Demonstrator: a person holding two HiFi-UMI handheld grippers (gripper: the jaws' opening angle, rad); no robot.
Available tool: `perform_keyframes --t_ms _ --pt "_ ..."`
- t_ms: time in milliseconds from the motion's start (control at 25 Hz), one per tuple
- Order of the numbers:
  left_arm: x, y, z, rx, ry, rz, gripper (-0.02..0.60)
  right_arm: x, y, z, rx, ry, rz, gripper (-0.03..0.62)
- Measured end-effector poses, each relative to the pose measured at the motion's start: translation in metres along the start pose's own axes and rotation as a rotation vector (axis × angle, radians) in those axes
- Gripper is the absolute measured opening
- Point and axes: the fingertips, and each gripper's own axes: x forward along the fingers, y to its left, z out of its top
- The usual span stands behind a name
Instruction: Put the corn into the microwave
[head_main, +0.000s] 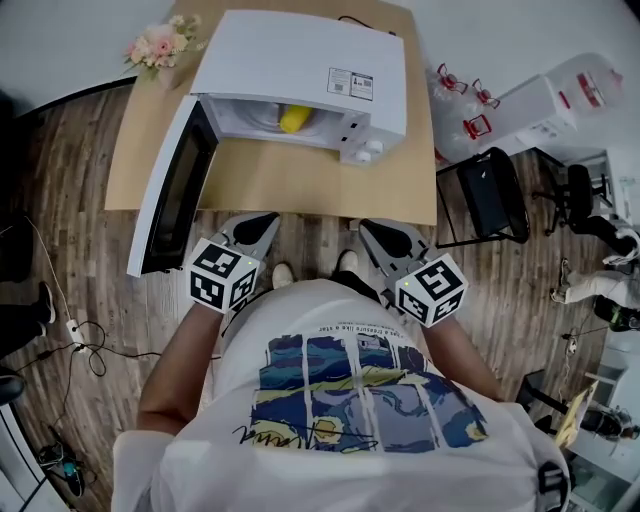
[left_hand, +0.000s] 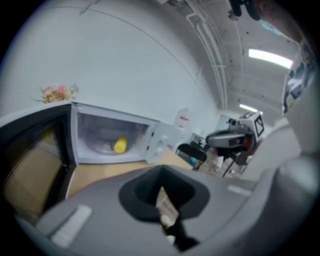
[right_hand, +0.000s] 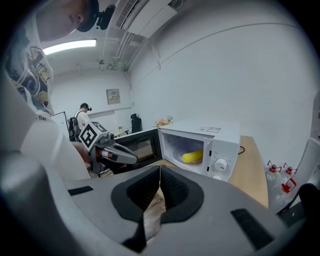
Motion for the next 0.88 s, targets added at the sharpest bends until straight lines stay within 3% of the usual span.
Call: perform_keyframes --t_ms 880 --pt "-0.006 0.0 -0.008 -0.002 -0.002 0.001 0.009 0.004 0.012 -0.001 -0.039 0.004 0.004 0.009"
